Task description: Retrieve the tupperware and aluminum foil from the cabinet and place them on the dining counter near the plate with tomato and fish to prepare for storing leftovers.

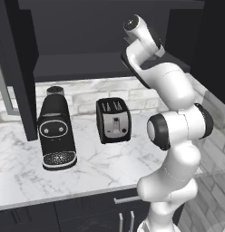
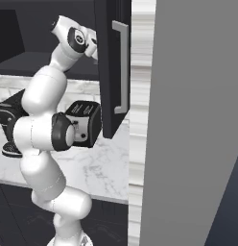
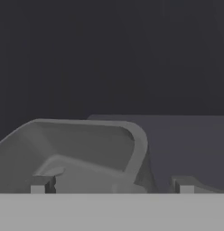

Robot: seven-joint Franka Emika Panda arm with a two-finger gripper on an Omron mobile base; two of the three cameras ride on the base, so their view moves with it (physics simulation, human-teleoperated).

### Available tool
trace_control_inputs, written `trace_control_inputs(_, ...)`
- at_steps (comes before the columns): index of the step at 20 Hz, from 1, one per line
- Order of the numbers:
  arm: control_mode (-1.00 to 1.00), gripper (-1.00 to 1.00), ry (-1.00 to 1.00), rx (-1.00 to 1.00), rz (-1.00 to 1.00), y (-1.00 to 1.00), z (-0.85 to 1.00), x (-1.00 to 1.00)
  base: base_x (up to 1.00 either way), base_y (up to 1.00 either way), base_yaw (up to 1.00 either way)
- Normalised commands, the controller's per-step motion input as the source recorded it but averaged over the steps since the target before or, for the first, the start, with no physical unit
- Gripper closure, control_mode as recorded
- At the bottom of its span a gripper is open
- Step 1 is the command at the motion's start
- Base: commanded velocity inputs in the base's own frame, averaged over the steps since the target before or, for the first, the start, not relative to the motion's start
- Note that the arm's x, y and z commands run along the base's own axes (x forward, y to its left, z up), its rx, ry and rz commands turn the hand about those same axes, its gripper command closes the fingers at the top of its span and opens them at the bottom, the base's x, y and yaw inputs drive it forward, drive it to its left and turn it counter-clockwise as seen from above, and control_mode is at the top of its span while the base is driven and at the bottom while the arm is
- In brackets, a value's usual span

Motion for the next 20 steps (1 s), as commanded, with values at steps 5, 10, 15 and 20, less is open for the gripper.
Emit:
trace_control_inputs(5, -1.00, 1.00, -0.01, 0.00, 0.00, 0.00, -0.74, 0.41, 0.00, 0.00, 0.00)
trace_control_inputs(10, -1.00, 1.00, -0.05, 0.00, 0.00, 0.00, -1.00, 0.05, 0.00, 0.00, 0.00)
trace_control_inputs(15, -1.00, 1.00, -0.05, 0.00, 0.00, 0.00, -0.40, 0.03, 0.00, 0.00, 0.00)
trace_control_inputs(20, -1.00, 1.00, -0.09, 0.00, 0.00, 0.06, -0.07, -0.16, 0.00, 0.00, 0.00)
